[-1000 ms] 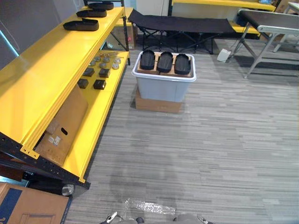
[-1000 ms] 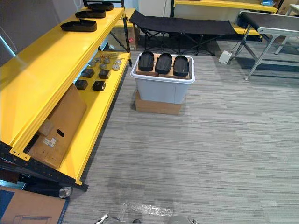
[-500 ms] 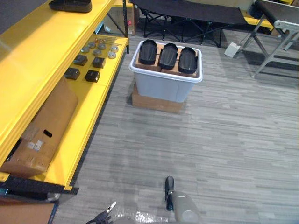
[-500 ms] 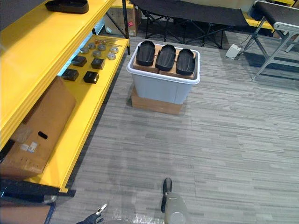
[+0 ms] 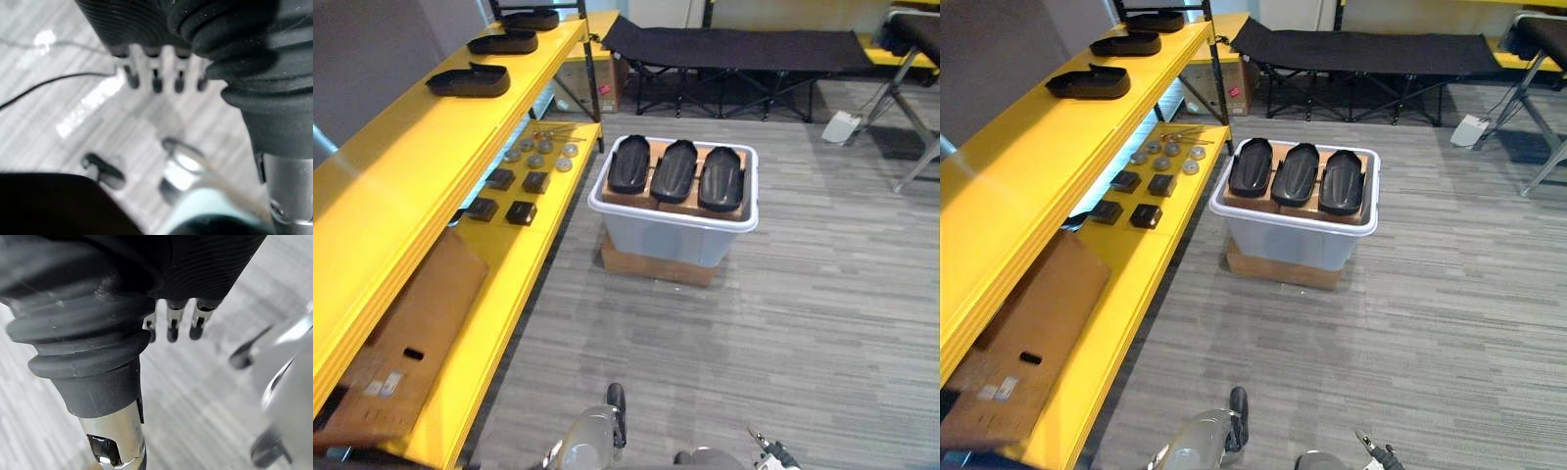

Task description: Walk over and take plastic housings, then place them on the shelf

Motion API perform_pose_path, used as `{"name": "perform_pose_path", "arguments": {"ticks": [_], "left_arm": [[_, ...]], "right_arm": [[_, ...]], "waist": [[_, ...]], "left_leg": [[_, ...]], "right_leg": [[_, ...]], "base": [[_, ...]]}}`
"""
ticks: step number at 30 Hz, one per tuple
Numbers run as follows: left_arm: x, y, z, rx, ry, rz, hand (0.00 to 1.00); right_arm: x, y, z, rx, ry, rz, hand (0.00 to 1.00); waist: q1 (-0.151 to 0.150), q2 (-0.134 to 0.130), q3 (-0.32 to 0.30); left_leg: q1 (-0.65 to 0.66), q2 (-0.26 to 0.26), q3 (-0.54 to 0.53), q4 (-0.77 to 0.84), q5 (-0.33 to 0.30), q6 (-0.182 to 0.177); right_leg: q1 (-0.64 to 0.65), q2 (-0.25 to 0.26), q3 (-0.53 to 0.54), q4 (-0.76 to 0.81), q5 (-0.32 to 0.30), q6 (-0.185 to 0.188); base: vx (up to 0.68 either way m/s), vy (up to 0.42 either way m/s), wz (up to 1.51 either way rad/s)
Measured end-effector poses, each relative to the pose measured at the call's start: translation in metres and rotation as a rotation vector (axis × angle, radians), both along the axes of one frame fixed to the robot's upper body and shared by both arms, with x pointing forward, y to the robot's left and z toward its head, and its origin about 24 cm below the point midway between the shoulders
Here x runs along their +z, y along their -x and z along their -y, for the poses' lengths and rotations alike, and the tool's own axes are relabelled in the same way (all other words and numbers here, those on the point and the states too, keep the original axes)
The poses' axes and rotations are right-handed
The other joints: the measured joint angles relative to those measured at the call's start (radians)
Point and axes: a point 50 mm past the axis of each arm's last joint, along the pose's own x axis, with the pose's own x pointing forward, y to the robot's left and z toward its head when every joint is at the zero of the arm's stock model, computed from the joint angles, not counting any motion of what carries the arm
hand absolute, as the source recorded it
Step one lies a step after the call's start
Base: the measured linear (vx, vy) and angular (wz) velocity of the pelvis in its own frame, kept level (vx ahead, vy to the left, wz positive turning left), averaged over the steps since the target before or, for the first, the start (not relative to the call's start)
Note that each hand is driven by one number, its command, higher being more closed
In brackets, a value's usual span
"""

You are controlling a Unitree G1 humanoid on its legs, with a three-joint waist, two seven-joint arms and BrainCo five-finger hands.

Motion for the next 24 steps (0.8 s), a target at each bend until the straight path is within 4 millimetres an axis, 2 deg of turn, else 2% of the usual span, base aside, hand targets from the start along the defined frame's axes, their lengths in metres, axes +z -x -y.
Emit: {"name": "perform_pose_path", "arguments": {"ticks": [1, 2, 3, 4, 5, 7, 8, 9, 10, 11, 12, 14, 15, 16, 17, 18, 19, 20, 21, 22, 23, 24], "left_arm": [[0.001, -0.004, -0.003, -0.011, -0.012, 0.010, 0.00], [0.001, -0.005, -0.008, -0.032, -0.028, 0.005, 0.00], [0.002, -0.005, -0.010, -0.034, -0.033, 0.006, 0.00], [0.003, -0.006, -0.015, -0.036, -0.043, 0.007, 0.00], [0.003, -0.004, -0.018, -0.048, -0.051, -0.002, 0.00], [0.003, -0.001, -0.020, -0.071, -0.055, -0.015, 0.00], [0.004, -0.003, -0.024, -0.077, -0.061, -0.009, 0.00], [0.006, -0.015, -0.022, -0.105, -0.050, 0.029, 0.00], [0.006, -0.022, -0.018, -0.120, -0.042, 0.046, 0.00], [0.008, -0.038, -0.011, -0.134, -0.022, 0.091, 0.00], [0.010, -0.050, -0.006, -0.121, -0.001, 0.126, 0.00], [0.011, -0.056, -0.007, -0.102, 0.013, 0.147, 0.00], [0.012, -0.060, -0.009, -0.100, 0.011, 0.157, 0.00], [0.013, -0.061, -0.012, -0.075, 0.012, 0.163, 0.00], [0.013, -0.061, -0.013, -0.061, 0.014, 0.166, 0.00], [0.014, -0.064, -0.012, -0.033, 0.000, 0.166, 0.00], [0.011, -0.062, -0.004, 0.002, 0.016, 0.155, 0.00], [0.009, -0.057, 0.004, 0.039, 0.029, 0.142, 0.00], [0.009, -0.058, 0.005, 0.063, 0.032, 0.148, 0.00], [0.010, -0.061, 0.008, 0.100, 0.042, 0.168, 0.00], [0.009, -0.059, 0.012, 0.129, 0.051, 0.167, 0.00], [0.008, -0.055, 0.013, 0.135, 0.052, 0.157, 0.00]], "right_arm": [[0.000, -0.003, -0.003, 0.020, -0.008, -0.006, 0.00], [-0.002, -0.001, -0.009, 0.042, -0.022, -0.024, 0.00], [-0.003, 0.000, -0.011, 0.046, -0.028, -0.035, 0.00], [-0.005, 0.003, -0.017, 0.062, -0.028, -0.060, 0.00], [-0.007, 0.010, -0.019, 0.059, -0.009, -0.086, 0.00], [-0.006, 0.011, -0.013, 0.075, 0.041, -0.104, 0.00], [-0.006, 0.009, -0.012, 0.073, 0.053, -0.105, 0.00], [-0.004, 0.005, -0.009, 0.071, 0.069, -0.100, 0.00], [-0.003, 0.003, -0.006, 0.072, 0.078, -0.096, 0.00], [-0.002, 0.001, -0.002, 0.073, 0.093, -0.093, 0.00], [-0.001, 0.000, 0.000, 0.078, 0.100, -0.095, 0.00], [-0.002, 0.004, 0.000, 0.090, 0.105, -0.109, 0.00], [-0.004, 0.013, -0.003, 0.106, 0.106, -0.133, 0.00], [-0.008, 0.027, -0.009, 0.120, 0.091, -0.168, 0.00], [-0.010, 0.036, -0.014, 0.129, 0.080, -0.191, 0.00], [-0.013, 0.052, -0.017, 0.130, 0.067, -0.231, 0.00], [-0.012, 0.056, -0.011, 0.150, 0.088, -0.247, 0.00], [-0.011, 0.062, -0.002, 0.161, 0.115, -0.267, 0.00], [-0.011, 0.064, 0.000, 0.162, 0.126, -0.274, 0.00], [-0.010, 0.064, 0.006, 0.165, 0.155, -0.285, 0.00], [-0.008, 0.060, 0.009, 0.155, 0.185, -0.268, 0.00], [-0.007, 0.056, 0.010, 0.149, 0.201, -0.244, 0.00]], "waist": [[0.001, -0.013, 0.001], [0.001, -0.028, -0.002], [0.003, -0.034, -0.003], [0.003, -0.049, -0.003], [-0.001, -0.060, -0.007], [0.000, -0.058, -0.006], [-0.004, -0.048, -0.007], [-0.006, -0.023, -0.006], [-0.006, -0.014, -0.004], [-0.007, -0.004, -0.006], [-0.011, 0.010, 0.000], [-0.021, 0.006, -0.002], [-0.034, -0.004, -0.008], [-0.041, -0.027, -0.022], [-0.044, -0.043, -0.028], [-0.054, -0.052, -0.033], [-0.066, -0.006, -0.043], [-0.062, 0.025, -0.054], [-0.065, 0.041, -0.053], [-0.068, 0.056, -0.048], [-0.059, 0.072, -0.035], [-0.057, 0.076, -0.031]], "left_leg": [[-0.013, -0.006, 0.006, 0.040, -0.040, 0.009], [-0.006, -0.013, 0.018, 0.055, -0.076, 0.020], [0.010, -0.015, 0.029, 0.049, -0.088, 0.022], [0.052, -0.033, 0.039, 0.035, -0.110, 0.019], [0.101, -0.047, 0.059, 0.028, -0.127, 0.029], [0.179, -0.051, 0.091, 0.007, -0.145, 0.028], [0.218, -0.040, 0.090, -0.027, -0.145, 0.028], [0.240, -0.020, 0.087, -0.058, -0.145, 0.021], [0.249, -0.008, 0.086, -0.067, -0.146, 0.014], [0.259, 0.015, 0.084, -0.079, -0.153, -0.004], [0.273, 0.038, 0.081, -0.082, -0.165, -0.025], [0.288, 0.061, 0.076, -0.077, -0.181, -0.051], [0.297, 0.081, 0.055, -0.064, -0.202, -0.081], [0.297, 0.093, 0.028, -0.044, -0.230, -0.113], [0.295, 0.096, 0.012, -0.027, -0.248, -0.130], [0.290, 0.115, -0.031, 0.020, -0.285, -0.160], [0.279, 0.158, -0.057, 0.036, -0.300, -0.177], [0.260, 0.196, -0.079, 0.049, -0.301, -0.190], [0.240, 0.205, -0.094, 0.081, -0.289, -0.192], [0.164, 0.225, -0.117, 0.216, -0.261, -0.163], [0.102, 0.253, -0.115, 0.362, -0.233, -0.155], [0.088, 0.258, -0.109, 0.395, -0.234, -0.157]], "right_leg": [[-0.005, -0.010, 0.006, 0.023, 0.000, 0.009], [-0.051, -0.026, 0.027, 0.133, -0.007, 0.026], [-0.090, -0.035, 0.027, 0.223, -0.012, 0.058], [-0.176, -0.072, 0.008, 0.433, -0.022, 0.190], [-0.236, -0.116, -0.008, 0.580, -0.040, 0.193], [-0.274, -0.166, -0.080, 0.604, -0.061, 0.160], [-0.294, -0.170, -0.133, 0.523, -0.072, 0.138], [-0.323, -0.164, -0.162, 0.421, -0.074, 0.131], [-0.340, -0.162, -0.163, 0.373, -0.067, 0.136], [-0.379, -0.162, -0.142, 0.289, -0.035, 0.154], [-0.409, -0.158, -0.081, 0.211, 0.024, 0.158], [-0.420, -0.153, -0.021, 0.127, 0.096, 0.160], [-0.413, -0.143, 0.033, 0.058, 0.162, 0.170], [-0.409, -0.144, 0.069, 0.034, 0.209, 0.179], [-0.399, -0.146, 0.081, 0.032, 0.218, 0.182], [-0.394, -0.140, 0.073, 0.074, 0.288, 0.193], [-0.407, -0.107, 0.036, 0.137, 0.236, 0.167], [-0.436, -0.086, -0.001, 0.199, 0.175, 0.145], [-0.438, -0.082, -0.015, 0.221, 0.153, 0.136], [-0.425, -0.081, -0.049, 0.240, 0.127, 0.128], [-0.377, -0.079, -0.078, 0.235, 0.114, 0.109], [-0.350, -0.080, -0.092, 0.226, 0.114, 0.108]], "base": [[0.41, 0.133, -0.17], [0.32, 0.123, -0.22], [0.47, 0.175, -0.31], [0.39, 0.138, -0.26], [0.40, 0.113, -0.27], [0.40, 0.055, -0.32], [0.49, 0.036, -0.25], [0.39, 0.000, -0.08], [0.26, -0.031, -0.04], [0.23, -0.083, -0.07], [0.22, -0.111, -0.09], [0.20, -0.170, 0.03], [0.27, -0.326, 0.32], [0.28, -0.378, 0.46], [0.30, -0.466, 0.70], [0.31, -0.478, 0.78], [0.37, -0.509, 0.78], [0.29, -0.362, 0.57], [0.28, -0.332, 0.67], [0.25, -0.312, 0.78], [0.23, -0.288, 0.70], [0.23, -0.194, 0.51]]}}
